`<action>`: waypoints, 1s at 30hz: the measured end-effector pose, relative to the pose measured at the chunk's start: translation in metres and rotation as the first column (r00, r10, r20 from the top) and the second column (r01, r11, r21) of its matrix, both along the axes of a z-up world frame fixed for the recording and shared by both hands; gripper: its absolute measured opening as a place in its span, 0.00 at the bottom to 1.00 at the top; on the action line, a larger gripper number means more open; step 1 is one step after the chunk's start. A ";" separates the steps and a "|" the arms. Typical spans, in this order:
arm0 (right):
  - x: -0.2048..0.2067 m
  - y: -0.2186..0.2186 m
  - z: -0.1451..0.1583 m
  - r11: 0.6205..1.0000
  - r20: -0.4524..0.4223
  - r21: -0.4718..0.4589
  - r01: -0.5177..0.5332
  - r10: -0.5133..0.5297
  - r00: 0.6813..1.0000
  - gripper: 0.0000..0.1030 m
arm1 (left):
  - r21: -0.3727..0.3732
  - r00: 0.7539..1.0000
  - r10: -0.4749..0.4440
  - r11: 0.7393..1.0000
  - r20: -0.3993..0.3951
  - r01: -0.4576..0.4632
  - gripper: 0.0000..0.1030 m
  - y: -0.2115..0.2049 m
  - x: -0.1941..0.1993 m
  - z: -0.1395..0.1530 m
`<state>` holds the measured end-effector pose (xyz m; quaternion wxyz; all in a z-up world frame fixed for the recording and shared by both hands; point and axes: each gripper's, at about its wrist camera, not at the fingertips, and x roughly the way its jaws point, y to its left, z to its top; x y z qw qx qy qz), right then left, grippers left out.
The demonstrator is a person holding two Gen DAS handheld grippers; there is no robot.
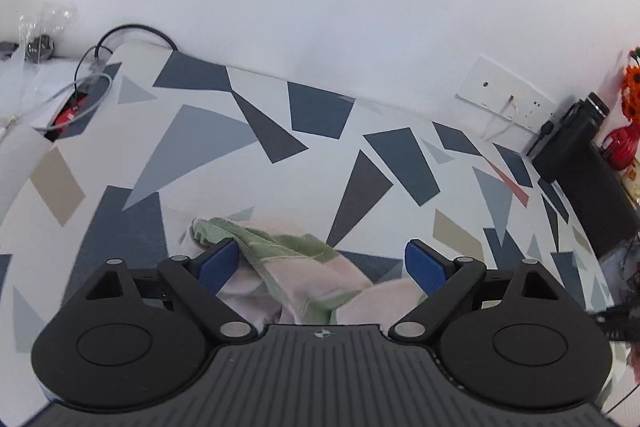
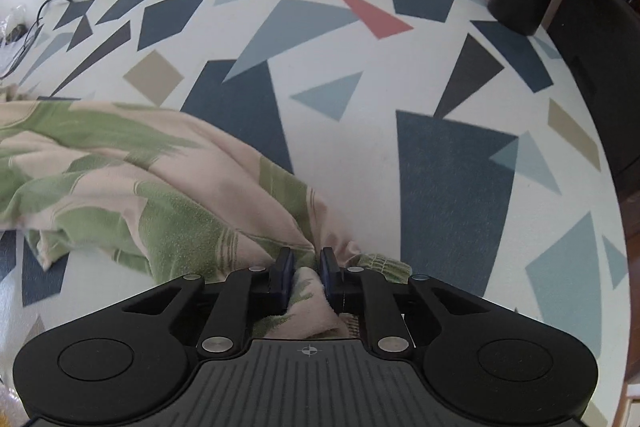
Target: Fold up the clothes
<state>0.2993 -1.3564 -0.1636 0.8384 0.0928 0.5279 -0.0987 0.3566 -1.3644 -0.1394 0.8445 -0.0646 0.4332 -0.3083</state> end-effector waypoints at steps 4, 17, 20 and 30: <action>-0.010 0.008 0.002 0.998 -0.020 -0.041 -0.041 0.040 0.999 0.15 | 0.009 0.997 0.010 1.000 -0.079 -0.009 0.42 -0.006 0.005 -0.025; 0.000 -0.026 -0.010 0.992 0.008 0.020 0.126 -0.127 0.992 0.48 | -0.172 0.941 0.335 0.931 0.051 -0.322 0.05 0.109 -0.032 0.025; 0.014 -0.004 -0.010 1.000 0.013 -0.026 -0.004 0.004 1.000 0.26 | -0.157 0.939 0.342 0.929 0.027 -0.334 0.07 0.131 -0.035 0.029; 0.024 0.022 -0.006 0.995 0.020 -0.076 -0.070 0.072 0.997 0.04 | -0.205 0.967 0.201 0.951 -0.154 -0.230 0.53 0.070 -0.014 -0.011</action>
